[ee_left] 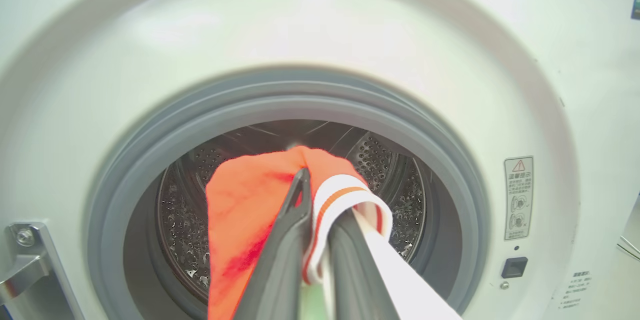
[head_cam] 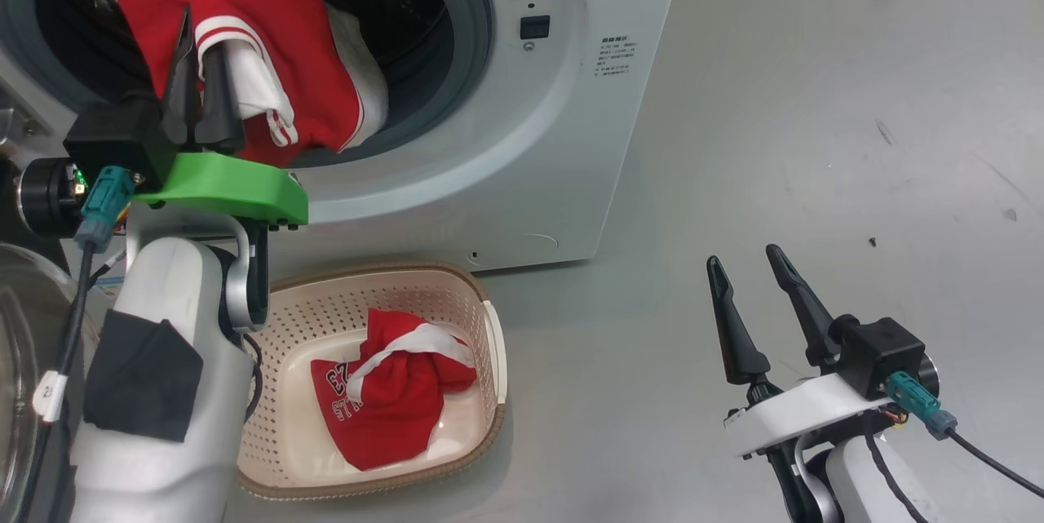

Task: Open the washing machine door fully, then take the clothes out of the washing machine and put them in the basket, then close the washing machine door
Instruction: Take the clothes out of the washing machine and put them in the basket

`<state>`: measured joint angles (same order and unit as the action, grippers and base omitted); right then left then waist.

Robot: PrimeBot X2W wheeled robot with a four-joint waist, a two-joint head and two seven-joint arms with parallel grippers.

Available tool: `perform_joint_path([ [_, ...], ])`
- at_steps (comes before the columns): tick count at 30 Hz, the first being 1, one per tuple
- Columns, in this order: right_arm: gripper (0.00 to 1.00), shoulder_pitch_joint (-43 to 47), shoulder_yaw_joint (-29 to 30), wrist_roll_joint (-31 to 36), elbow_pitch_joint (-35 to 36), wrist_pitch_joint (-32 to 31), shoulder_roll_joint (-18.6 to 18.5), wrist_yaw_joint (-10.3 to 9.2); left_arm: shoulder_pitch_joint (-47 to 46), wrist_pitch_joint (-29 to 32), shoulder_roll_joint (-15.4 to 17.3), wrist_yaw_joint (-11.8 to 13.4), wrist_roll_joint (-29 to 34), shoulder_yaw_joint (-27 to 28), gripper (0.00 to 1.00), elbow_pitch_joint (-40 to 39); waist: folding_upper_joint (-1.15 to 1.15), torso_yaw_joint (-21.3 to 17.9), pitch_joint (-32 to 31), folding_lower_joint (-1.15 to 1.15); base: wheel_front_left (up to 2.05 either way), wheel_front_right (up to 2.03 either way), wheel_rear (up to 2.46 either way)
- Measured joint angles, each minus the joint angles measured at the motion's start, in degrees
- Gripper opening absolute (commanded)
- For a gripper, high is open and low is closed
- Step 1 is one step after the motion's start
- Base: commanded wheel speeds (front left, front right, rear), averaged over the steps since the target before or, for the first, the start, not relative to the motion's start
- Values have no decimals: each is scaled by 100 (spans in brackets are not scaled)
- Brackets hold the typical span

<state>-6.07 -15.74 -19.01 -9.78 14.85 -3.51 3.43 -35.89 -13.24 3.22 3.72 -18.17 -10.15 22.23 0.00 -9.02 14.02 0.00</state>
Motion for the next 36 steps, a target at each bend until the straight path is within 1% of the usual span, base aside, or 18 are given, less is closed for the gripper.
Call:
perform_joint_path([
  [9, 100, 250, 87, 8, -18, 0, 4, 0, 329, -53, -9, 3, 83, -110, 0, -814, 0, 181, -440, 0, 0, 0, 0],
  [16, 100, 386, 205, 57, 16, 0, 9, -4, 583, -102, -20, 60, 171, -147, 0, -1513, 0, 328, -631, 0, 0, 0, 0],
  [19, 100, 425, 209, 59, 23, 0, 12, -3, 801, -102, -24, 93, 171, -138, 0, -1757, 0, 377, -693, 0, 0, 0, 0],
  [21, 100, 436, 212, 79, 58, 0, 22, -3, 1202, -103, -27, 137, 171, -129, 0, -2086, 0, 410, -755, 0, 0, 0, 0],
  [27, 100, 556, 243, 101, 86, 0, 30, -3, 1883, -103, -35, 201, 170, -143, 0, -2310, 0, 459, -807, 0, 0, 0, 0],
  [36, 100, 579, 266, 138, 224, 0, 32, -2, 2906, 14, -35, 252, 152, -188, 0, -2269, 0, 518, -691, 0, 0, 0, 0],
])
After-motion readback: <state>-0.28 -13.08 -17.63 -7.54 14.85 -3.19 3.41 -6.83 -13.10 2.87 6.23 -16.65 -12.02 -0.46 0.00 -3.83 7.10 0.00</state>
